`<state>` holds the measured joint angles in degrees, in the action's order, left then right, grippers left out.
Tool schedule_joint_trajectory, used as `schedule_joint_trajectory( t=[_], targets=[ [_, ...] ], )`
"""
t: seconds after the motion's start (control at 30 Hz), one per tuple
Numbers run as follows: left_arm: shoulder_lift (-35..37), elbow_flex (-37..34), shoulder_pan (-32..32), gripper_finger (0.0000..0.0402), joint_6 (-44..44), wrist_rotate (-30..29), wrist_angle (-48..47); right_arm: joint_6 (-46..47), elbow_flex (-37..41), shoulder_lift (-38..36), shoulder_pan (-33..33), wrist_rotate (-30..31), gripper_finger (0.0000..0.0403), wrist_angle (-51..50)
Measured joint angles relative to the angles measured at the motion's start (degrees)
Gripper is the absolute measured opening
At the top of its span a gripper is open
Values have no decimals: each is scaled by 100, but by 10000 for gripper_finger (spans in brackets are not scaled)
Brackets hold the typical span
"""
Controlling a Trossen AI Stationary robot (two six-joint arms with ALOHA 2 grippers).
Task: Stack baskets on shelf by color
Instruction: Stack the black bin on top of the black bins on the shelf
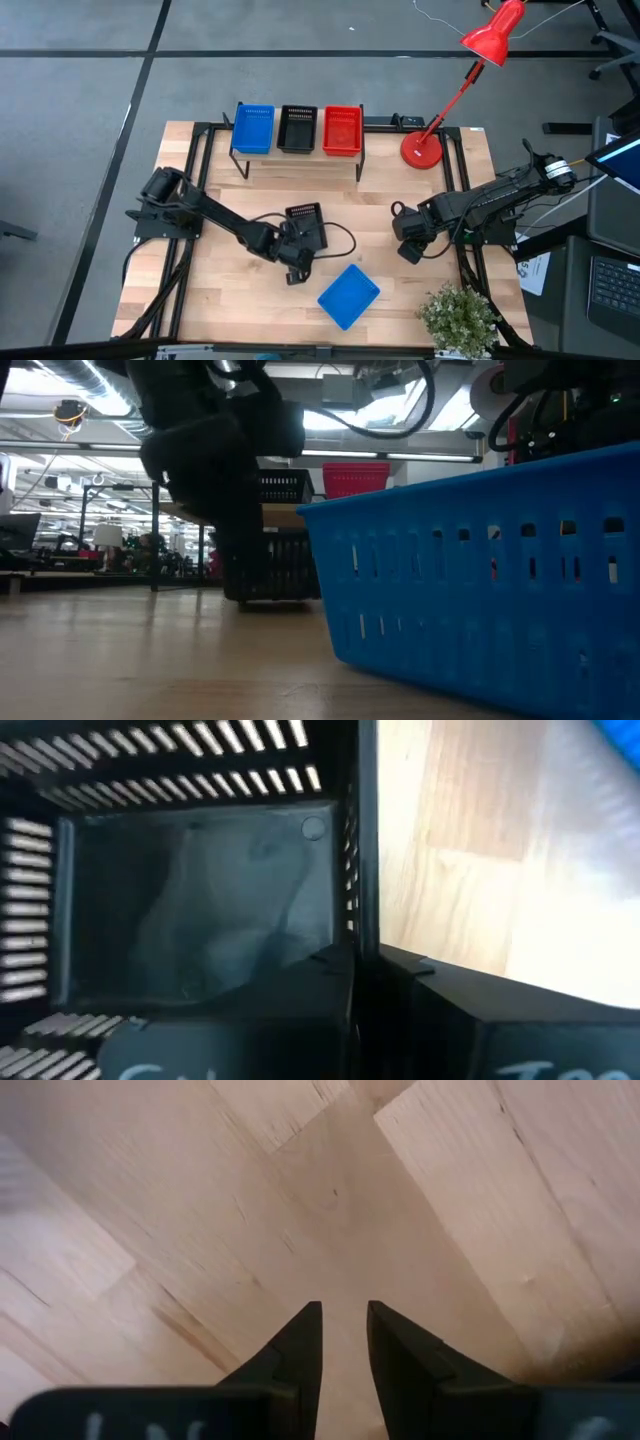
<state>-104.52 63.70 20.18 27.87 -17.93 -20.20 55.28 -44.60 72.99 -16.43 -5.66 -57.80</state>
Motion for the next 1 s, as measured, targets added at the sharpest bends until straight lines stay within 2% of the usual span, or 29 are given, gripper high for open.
schedule_joint_trajectory(
  t=[0.27,0.5,0.83,1.0],
  targets=[
    [562,0,9,0,-335,-160,-12,27,-2,0,0,-35,81,46],
    [1517,0,-94,0,-1094,-266,-18,25,-2,0,1,-47,81,134],
    [3103,0,-673,0,-2598,-722,65,25,-2,-1,0,-66,81,322],
    [3591,1,-1283,0,-3801,-974,781,-2,-2,-1,0,-168,81,413]
  ],
)
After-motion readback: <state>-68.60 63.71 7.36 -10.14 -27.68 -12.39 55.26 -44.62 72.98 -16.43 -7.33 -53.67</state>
